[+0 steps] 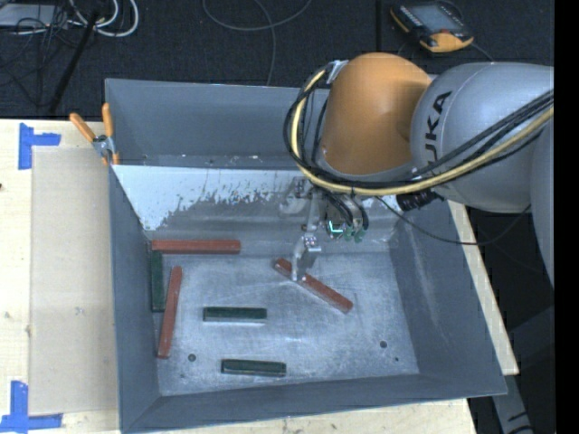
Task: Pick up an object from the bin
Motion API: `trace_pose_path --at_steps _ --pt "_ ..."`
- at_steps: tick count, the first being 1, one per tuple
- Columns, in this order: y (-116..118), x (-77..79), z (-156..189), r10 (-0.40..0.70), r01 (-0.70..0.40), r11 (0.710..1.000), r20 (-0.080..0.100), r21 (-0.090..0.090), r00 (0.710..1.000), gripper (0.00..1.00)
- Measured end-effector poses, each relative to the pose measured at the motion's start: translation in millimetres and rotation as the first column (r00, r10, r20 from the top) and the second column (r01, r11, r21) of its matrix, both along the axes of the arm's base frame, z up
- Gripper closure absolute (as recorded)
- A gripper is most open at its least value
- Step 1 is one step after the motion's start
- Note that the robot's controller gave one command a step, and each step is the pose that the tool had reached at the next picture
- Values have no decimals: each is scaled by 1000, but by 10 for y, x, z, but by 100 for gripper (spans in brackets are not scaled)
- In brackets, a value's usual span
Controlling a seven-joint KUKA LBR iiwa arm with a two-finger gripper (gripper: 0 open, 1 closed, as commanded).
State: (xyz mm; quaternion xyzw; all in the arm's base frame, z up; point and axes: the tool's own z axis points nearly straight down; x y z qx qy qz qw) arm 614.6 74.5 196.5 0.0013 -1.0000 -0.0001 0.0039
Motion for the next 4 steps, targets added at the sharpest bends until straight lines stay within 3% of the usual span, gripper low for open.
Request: trace_pose_path --at_steps 1,2,3,4 --pt "-2 17 43 -1 1 1000 8 1 1000 0" --pt "-563 -336 -1144 0 -1 1000 25 6 1000 100" --pt "-581 -376 -1175 0 0 1000 10 2 1000 0" --pt "-583 -371 -1174 -1 1 1000 13 3 1000 0"
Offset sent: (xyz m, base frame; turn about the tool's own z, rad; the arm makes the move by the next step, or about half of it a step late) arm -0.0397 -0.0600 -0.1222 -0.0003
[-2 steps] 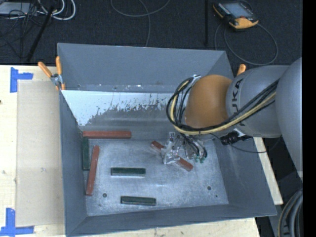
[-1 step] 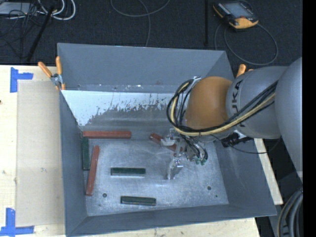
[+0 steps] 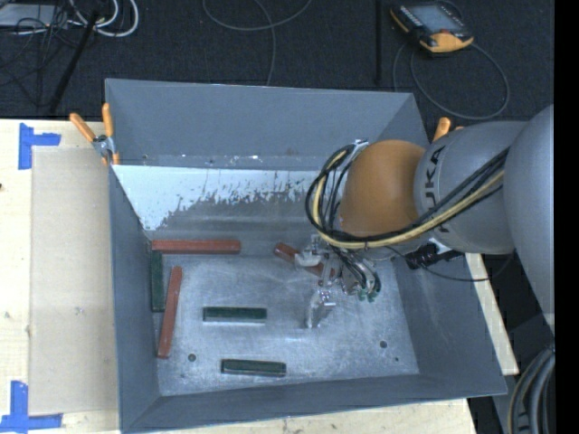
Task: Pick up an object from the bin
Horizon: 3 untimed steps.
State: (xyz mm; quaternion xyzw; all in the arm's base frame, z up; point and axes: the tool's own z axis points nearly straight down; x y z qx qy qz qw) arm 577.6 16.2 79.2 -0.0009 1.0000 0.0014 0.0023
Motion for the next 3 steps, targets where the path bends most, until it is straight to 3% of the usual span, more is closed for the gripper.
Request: trace_pose_path --at_steps 1,2,3 --pt "947 12 -35 175 -175 985 11 -3 985 100" --pt "946 -16 -59 174 -174 985 1 -2 985 0" --pt "946 -16 -59 173 -173 985 1 -2 985 0"
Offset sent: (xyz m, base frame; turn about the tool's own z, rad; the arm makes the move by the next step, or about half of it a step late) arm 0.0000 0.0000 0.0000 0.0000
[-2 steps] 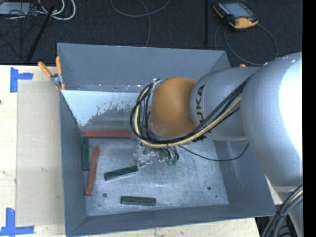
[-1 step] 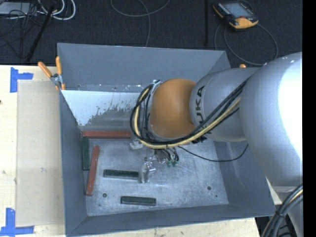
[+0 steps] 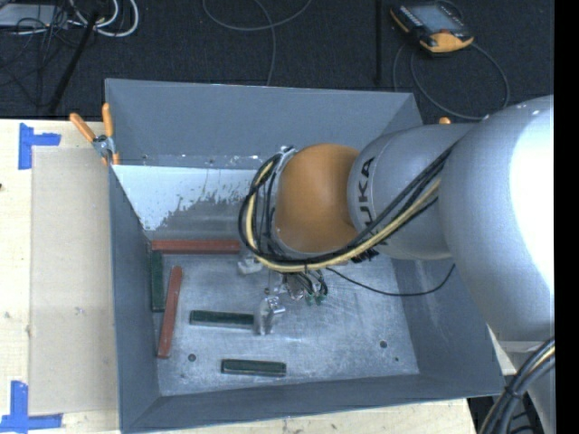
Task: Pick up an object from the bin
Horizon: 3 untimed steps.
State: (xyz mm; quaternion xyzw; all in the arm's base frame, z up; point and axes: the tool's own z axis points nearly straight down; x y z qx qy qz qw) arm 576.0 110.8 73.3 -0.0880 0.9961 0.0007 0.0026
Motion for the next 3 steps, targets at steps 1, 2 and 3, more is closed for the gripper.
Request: trace_pose_path --at_steps 1,2,3 --pt "497 -254 19 -89 89 996 7 4 996 100" --pt "497 -254 19 -89 89 996 7 4 996 100" --pt "568 -305 1802 -98 98 995 3 2 995 100"
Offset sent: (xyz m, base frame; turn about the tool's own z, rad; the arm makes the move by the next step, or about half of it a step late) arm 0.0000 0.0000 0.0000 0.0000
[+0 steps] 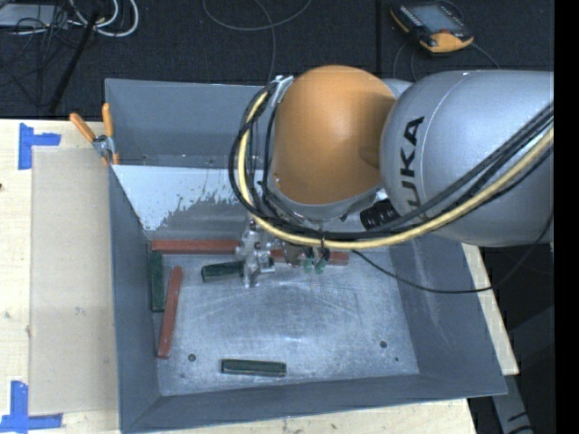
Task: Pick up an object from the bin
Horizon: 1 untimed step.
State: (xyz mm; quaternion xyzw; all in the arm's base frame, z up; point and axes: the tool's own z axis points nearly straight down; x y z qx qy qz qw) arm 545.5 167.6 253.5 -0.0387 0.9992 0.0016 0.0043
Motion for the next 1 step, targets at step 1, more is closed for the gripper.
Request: trace_pose_path --at_steps 1 --pt "-3 -7 -32 1 -1 1000 -5 -2 1000 0"
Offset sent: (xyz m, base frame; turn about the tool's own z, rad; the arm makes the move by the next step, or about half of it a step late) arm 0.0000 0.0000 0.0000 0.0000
